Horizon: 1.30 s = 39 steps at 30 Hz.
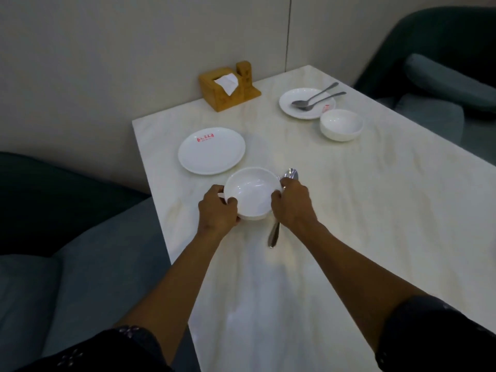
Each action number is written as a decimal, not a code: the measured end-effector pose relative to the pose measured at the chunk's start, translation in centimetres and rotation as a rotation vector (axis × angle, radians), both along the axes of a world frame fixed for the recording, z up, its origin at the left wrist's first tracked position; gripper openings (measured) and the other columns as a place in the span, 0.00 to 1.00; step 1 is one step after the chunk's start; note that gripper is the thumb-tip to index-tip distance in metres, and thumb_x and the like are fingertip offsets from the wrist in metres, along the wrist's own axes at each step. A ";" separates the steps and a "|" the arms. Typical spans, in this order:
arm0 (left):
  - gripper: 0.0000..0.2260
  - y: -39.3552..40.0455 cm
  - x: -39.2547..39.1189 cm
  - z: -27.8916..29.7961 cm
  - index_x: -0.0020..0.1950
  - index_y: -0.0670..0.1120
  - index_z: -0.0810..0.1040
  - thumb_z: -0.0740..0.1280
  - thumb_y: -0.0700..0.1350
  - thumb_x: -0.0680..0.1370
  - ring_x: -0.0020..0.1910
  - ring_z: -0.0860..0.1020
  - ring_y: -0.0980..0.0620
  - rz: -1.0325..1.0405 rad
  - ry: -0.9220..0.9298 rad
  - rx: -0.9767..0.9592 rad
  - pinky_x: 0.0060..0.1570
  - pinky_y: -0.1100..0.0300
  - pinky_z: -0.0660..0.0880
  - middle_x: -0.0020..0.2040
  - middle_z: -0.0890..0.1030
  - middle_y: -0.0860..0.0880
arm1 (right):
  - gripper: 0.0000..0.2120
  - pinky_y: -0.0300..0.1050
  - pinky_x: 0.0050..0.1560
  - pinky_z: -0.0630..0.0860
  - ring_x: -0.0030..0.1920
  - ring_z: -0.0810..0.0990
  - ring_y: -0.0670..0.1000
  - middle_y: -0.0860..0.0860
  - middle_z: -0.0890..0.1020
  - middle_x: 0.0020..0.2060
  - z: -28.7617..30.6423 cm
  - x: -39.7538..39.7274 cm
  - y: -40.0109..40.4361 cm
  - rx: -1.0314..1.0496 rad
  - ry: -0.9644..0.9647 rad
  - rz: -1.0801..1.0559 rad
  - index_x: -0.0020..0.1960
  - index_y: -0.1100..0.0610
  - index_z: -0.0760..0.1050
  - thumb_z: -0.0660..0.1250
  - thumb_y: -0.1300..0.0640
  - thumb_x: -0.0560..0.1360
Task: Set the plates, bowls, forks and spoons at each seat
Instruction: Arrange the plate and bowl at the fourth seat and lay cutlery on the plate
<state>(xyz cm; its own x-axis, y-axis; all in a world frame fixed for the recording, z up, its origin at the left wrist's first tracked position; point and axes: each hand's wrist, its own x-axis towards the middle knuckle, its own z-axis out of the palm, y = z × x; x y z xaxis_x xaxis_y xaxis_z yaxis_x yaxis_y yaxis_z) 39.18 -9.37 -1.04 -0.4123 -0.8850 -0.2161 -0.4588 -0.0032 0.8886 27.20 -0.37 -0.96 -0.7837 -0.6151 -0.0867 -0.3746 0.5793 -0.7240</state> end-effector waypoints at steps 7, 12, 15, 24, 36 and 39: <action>0.15 -4.6 2.1 -1.5 0.63 0.41 0.73 0.64 0.37 0.77 0.45 0.82 0.39 0.057 -0.049 -0.064 0.22 0.69 0.76 0.55 0.80 0.37 | 0.14 0.41 0.47 0.66 0.58 0.78 0.59 0.60 0.78 0.58 -1.6 1.5 -5.2 0.013 0.005 0.086 0.60 0.65 0.72 0.58 0.60 0.78; 0.15 -5.8 2.5 -2.6 0.64 0.43 0.73 0.64 0.39 0.77 0.45 0.82 0.41 0.073 -0.098 -0.076 0.23 0.68 0.74 0.57 0.80 0.39 | 0.14 0.40 0.46 0.65 0.57 0.77 0.59 0.60 0.77 0.59 -2.5 1.9 -6.3 0.031 -0.007 0.100 0.60 0.66 0.72 0.57 0.60 0.79; 0.15 -6.0 2.4 -2.9 0.64 0.44 0.74 0.64 0.40 0.77 0.46 0.83 0.41 0.071 -0.092 -0.069 0.25 0.67 0.74 0.56 0.80 0.40 | 0.14 0.41 0.47 0.65 0.58 0.77 0.59 0.60 0.78 0.59 -2.6 1.9 -6.4 0.027 -0.007 0.082 0.61 0.65 0.73 0.57 0.59 0.79; 0.08 -0.7 2.2 0.0 0.47 0.46 0.73 0.66 0.50 0.77 0.36 0.76 0.54 0.165 0.118 -0.434 0.39 0.59 0.73 0.38 0.78 0.49 | 0.13 0.46 0.47 0.71 0.52 0.80 0.58 0.54 0.83 0.48 -2.0 0.0 -2.0 0.003 0.116 -0.162 0.55 0.54 0.74 0.59 0.46 0.78; 0.13 5.9 -6.1 -4.2 0.63 0.45 0.70 0.63 0.44 0.79 0.57 0.75 0.44 -0.398 -0.254 -0.340 0.53 0.51 0.76 0.59 0.76 0.44 | 0.10 0.46 0.44 0.72 0.45 0.77 0.53 0.54 0.80 0.50 -2.7 -2.2 1.8 0.270 0.017 -0.072 0.54 0.59 0.75 0.66 0.55 0.75; 0.14 5.7 -7.2 -4.3 0.64 0.44 0.70 0.62 0.41 0.79 0.57 0.74 0.42 -0.410 -0.298 -0.343 0.53 0.50 0.74 0.58 0.76 0.42 | 0.07 0.45 0.43 0.73 0.42 0.77 0.54 0.55 0.80 0.46 -2.8 -2.4 2.1 0.264 -0.041 -0.088 0.51 0.61 0.77 0.66 0.60 0.74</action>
<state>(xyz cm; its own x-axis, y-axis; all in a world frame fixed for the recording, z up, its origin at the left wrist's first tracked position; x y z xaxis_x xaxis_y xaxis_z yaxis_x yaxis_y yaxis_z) 31.94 -3.65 -5.30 -0.6998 -0.7066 -0.1052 -0.5909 0.4898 0.6411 24.76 1.74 -3.76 -0.8258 -0.4966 -0.2672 -0.2879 0.7787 -0.5574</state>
